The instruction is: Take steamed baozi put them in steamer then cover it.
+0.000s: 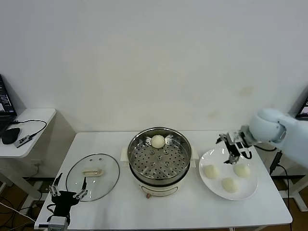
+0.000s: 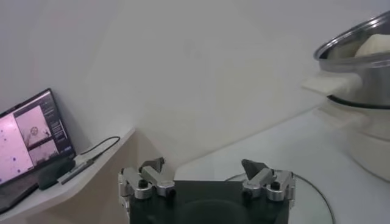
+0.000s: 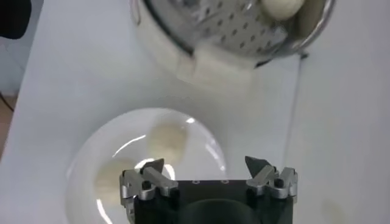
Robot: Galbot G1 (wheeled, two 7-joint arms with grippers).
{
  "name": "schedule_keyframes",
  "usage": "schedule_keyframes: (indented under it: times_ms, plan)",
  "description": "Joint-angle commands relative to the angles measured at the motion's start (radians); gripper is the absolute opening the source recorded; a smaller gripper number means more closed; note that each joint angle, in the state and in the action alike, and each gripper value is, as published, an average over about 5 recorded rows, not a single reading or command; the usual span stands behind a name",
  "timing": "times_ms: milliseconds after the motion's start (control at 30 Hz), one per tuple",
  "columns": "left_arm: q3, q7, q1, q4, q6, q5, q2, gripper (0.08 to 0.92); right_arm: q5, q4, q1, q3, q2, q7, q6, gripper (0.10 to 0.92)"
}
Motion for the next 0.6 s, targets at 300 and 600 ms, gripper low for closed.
schedule_keyframes:
  times_ms: [300,600]
  plan:
    - [-0.009,0.003,-0.006,0.017,0.011,-0.001,-0.002,0.823,-0.167,-0.266,-0.472,0.292,0.153,0.023,0.029,0.823]
    - [-0.019,0.004,-0.001,0.021,0.011,0.001,-0.001,0.823,-0.171,-0.367,-0.484,0.323,0.267,0.044,0.05,0.823]
